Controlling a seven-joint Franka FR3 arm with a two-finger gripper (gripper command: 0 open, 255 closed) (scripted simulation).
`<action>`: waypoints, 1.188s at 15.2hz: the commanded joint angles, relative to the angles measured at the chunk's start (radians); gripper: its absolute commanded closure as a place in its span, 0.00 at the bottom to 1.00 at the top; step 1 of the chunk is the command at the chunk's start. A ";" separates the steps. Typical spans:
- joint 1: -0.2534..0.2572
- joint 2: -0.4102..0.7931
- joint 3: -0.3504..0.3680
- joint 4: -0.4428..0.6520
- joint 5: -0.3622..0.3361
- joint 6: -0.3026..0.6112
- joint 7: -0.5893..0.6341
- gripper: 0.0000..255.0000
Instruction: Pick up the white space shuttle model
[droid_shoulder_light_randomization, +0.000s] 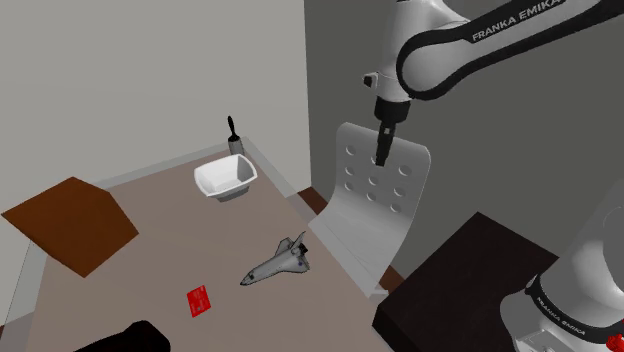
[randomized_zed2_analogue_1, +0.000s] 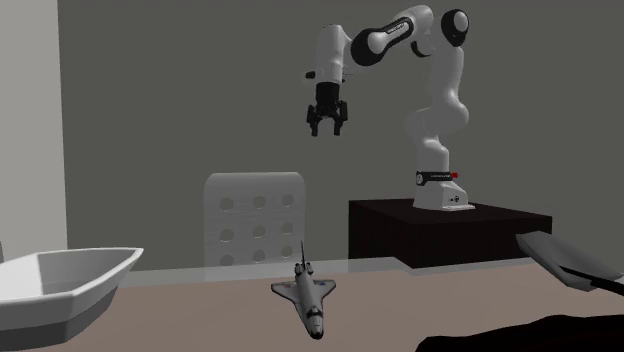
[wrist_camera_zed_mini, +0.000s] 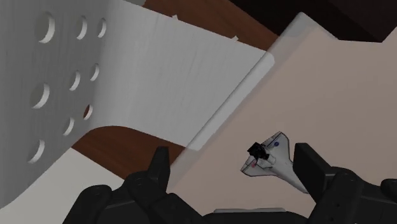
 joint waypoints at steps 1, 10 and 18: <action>0.015 0.071 0.004 0.015 0.003 0.061 -0.035 0.00; 0.078 0.374 0.055 0.132 0.001 0.265 -0.150 0.00; 0.131 0.636 0.102 0.283 -0.047 0.389 -0.222 0.00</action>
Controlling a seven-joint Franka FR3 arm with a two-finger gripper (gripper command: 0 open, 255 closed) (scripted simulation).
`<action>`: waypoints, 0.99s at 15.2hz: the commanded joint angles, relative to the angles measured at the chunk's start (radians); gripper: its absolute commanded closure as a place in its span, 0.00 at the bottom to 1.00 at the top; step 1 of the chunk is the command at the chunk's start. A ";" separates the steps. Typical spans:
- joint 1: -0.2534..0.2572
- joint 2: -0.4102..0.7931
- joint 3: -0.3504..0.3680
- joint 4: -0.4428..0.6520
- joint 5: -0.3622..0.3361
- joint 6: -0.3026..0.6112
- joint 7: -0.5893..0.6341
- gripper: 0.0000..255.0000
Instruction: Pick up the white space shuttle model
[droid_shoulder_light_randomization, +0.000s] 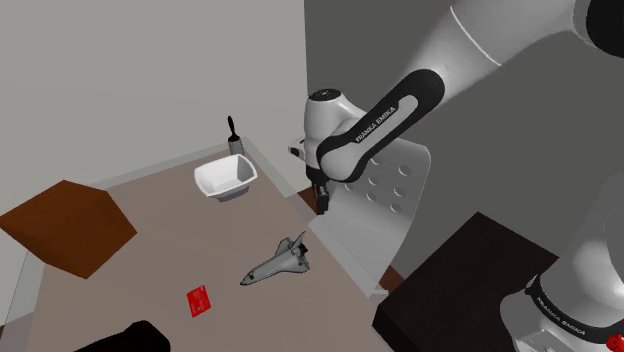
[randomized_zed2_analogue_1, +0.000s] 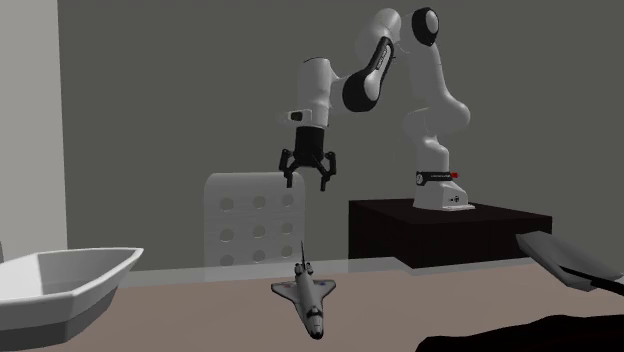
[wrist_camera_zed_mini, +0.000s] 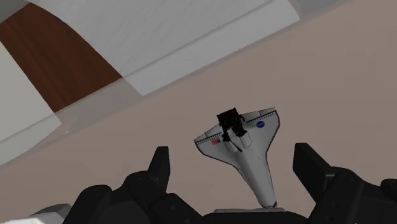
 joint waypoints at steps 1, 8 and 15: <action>0.013 0.068 0.010 0.045 -0.016 0.027 -0.018 0.00; 0.076 0.289 0.034 0.212 -0.084 0.089 -0.066 0.00; 0.150 0.506 0.048 0.405 -0.150 0.119 -0.120 0.00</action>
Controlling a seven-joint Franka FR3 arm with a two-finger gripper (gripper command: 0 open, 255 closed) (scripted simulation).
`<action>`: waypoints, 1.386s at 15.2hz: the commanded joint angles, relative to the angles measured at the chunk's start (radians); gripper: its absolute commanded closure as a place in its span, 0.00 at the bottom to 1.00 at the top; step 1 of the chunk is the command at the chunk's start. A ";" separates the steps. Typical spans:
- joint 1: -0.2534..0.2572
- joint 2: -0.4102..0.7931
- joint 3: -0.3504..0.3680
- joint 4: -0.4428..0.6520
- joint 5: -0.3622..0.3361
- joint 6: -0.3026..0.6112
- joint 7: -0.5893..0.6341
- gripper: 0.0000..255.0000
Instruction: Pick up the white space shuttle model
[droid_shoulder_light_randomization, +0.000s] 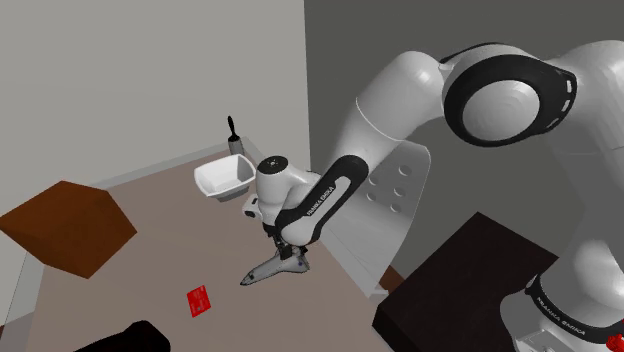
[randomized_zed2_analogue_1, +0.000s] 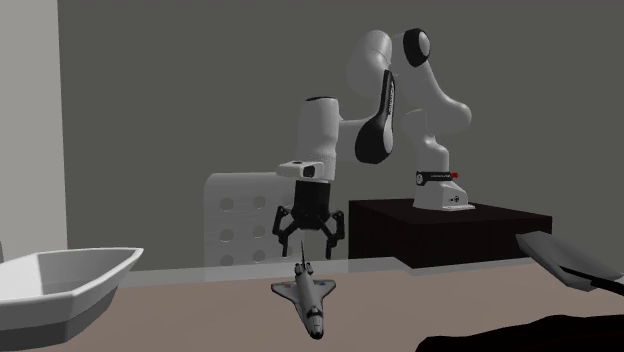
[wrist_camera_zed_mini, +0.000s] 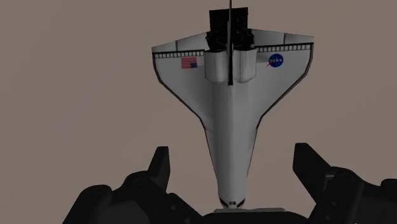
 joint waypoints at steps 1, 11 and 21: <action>0.017 0.048 0.002 0.040 -0.014 0.009 -0.011 0.00; 0.028 0.140 -0.013 0.090 -0.023 0.053 -0.005 1.00; 0.028 0.128 -0.012 0.081 -0.022 0.050 -0.005 1.00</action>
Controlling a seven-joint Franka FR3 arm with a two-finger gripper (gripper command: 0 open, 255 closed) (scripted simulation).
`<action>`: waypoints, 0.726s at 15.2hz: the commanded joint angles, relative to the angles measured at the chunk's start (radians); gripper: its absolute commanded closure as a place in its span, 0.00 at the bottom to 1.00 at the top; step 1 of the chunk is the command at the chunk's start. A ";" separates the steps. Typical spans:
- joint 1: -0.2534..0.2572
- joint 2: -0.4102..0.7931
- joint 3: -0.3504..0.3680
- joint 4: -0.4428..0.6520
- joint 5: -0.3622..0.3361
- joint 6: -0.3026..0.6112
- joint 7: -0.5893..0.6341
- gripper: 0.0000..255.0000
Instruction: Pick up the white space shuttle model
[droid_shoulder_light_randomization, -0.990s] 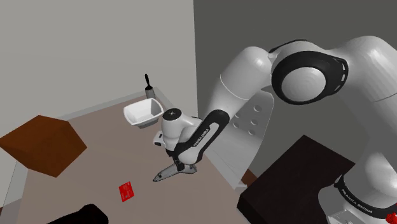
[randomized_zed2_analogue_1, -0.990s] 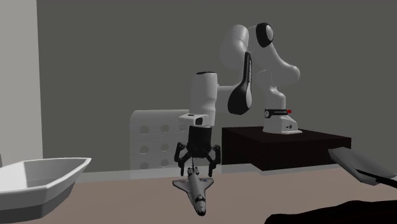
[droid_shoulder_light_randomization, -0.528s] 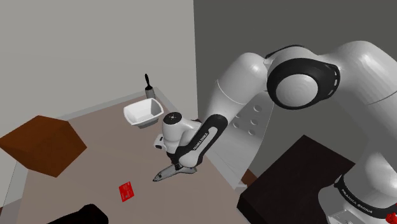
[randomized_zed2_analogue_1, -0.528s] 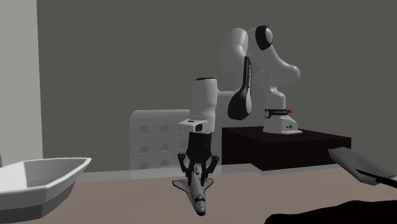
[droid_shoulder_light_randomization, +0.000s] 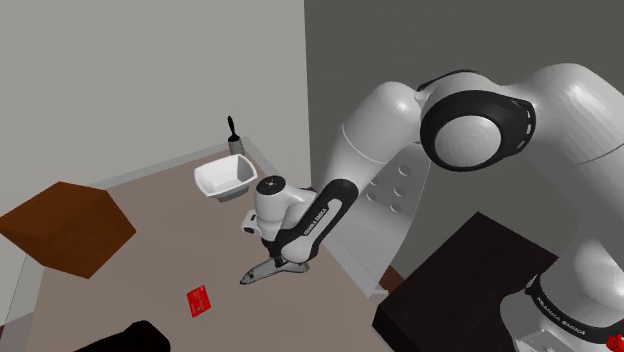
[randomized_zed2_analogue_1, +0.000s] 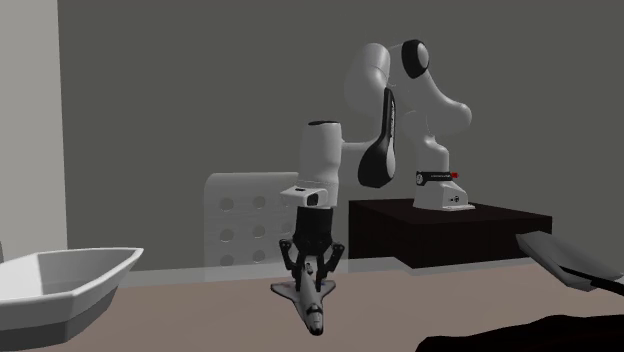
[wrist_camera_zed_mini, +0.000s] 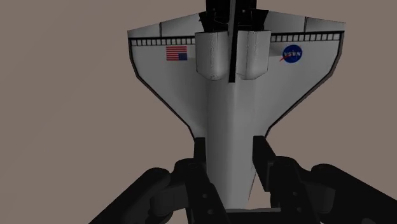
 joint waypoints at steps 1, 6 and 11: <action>-0.002 -0.019 0.003 -0.011 0.001 -0.007 -0.001 1.00; -0.010 -0.080 0.013 -0.042 0.007 -0.038 -0.006 1.00; -0.018 -0.139 0.024 -0.067 0.015 -0.073 -0.012 1.00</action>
